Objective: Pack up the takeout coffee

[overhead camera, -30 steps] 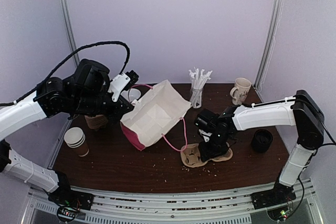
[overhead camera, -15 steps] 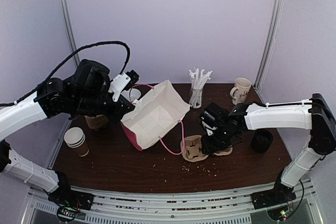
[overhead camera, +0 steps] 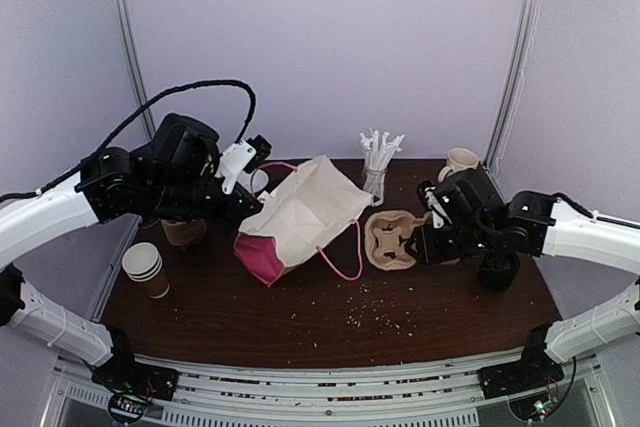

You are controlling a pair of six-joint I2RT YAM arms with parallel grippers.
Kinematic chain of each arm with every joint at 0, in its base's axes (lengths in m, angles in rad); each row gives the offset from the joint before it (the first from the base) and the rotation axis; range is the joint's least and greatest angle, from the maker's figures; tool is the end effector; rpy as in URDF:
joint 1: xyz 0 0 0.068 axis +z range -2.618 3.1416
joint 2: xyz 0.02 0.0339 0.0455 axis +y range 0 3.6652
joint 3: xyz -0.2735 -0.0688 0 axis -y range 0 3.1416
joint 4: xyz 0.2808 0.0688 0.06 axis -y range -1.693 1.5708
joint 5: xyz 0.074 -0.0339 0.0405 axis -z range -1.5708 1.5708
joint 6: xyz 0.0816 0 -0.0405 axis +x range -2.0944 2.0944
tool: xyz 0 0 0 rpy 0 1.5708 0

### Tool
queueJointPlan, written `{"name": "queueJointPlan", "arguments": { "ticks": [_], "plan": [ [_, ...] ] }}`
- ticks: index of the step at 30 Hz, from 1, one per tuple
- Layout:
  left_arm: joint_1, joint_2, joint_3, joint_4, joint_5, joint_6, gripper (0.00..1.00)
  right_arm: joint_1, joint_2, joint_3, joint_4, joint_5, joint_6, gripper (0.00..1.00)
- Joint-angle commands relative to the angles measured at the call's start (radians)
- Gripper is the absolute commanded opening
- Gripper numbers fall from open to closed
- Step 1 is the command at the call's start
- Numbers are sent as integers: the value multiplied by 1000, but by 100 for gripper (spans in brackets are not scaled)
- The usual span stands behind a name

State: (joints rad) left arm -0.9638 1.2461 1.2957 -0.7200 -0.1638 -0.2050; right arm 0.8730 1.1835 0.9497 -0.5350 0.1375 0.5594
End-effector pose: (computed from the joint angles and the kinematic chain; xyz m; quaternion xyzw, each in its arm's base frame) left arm 0.1999 -0.2645 0.3506 0.2993 0.8467 -0.1778 0.4023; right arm 0.2110 0.2342 0.2524 -0.1169 0.9114 0.2080 0.3353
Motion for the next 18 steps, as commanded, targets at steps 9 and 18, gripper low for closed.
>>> {"name": "queueJointPlan", "arguments": {
  "ticks": [9, 18],
  "plan": [
    [5, 99, 101, 9, 58, -61, 0, 12, -193, 245, -139, 128, -109, 40],
    [5, 203, 174, -32, 135, -98, 0, 24, -161, 412, -150, 43, -222, 39]
  ]
}}
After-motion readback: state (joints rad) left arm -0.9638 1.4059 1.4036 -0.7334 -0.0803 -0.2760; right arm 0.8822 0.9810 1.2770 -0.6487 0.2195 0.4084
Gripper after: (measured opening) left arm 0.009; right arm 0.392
